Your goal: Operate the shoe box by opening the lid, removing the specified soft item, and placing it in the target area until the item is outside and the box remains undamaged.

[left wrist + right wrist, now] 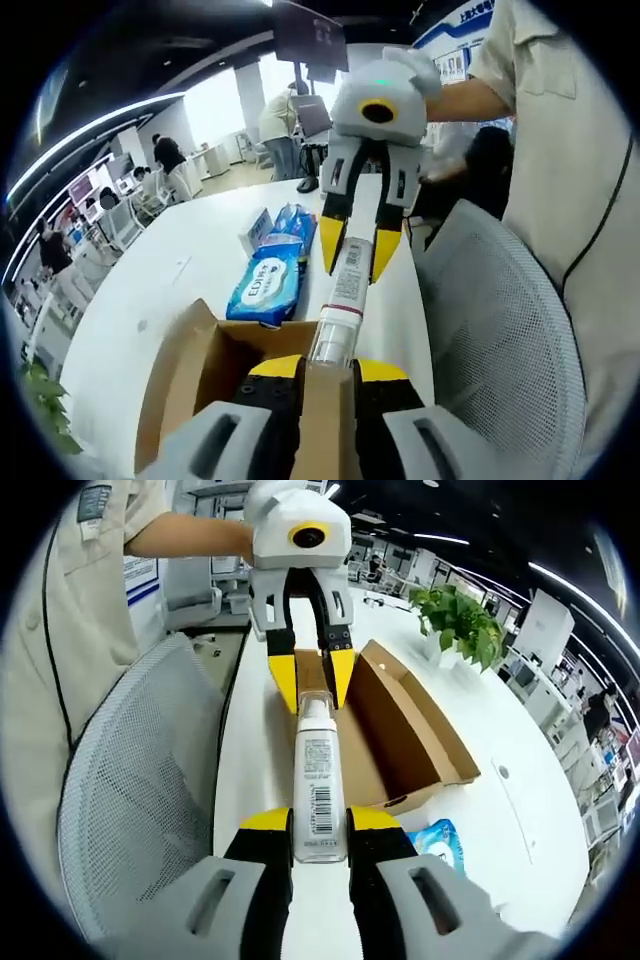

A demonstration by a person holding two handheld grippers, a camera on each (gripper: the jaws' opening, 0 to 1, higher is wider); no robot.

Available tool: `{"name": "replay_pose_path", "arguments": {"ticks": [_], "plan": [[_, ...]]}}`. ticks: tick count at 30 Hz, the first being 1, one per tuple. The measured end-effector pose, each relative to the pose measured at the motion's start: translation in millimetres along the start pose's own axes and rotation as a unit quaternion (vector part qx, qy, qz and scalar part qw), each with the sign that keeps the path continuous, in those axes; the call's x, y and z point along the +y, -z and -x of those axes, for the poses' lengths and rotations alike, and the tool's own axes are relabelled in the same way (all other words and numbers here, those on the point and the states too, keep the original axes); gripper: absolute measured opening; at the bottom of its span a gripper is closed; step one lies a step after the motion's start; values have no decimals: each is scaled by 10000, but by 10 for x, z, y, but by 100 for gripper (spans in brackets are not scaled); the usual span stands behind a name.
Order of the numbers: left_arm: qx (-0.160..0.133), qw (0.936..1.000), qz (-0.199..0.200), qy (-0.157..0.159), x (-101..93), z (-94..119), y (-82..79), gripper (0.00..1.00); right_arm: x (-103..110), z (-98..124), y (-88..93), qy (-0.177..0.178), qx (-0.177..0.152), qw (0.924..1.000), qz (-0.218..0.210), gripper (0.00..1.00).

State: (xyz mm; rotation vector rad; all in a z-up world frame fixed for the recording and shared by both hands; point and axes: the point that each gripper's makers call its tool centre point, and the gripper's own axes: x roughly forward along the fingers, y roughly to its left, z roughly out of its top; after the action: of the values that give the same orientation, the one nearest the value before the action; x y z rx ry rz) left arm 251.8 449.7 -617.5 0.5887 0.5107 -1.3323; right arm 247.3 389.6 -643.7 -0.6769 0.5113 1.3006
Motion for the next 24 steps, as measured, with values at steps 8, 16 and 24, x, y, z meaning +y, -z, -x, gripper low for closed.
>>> {"name": "replay_pose_path", "arguments": {"ticks": [8,16,24], "plan": [[-658,9976,231,-27,24,180,-276,19,15,12,-30,-4,-288,9991,-317,16],[-1558,9870,401,44,16,280,-766,5,104,-67,-326,-205,-870,9940,-630,16],[-1383,9895,423,-68,57,201,-612,19,28,-74,-295,-47,-760,9955,-563,16]]}}
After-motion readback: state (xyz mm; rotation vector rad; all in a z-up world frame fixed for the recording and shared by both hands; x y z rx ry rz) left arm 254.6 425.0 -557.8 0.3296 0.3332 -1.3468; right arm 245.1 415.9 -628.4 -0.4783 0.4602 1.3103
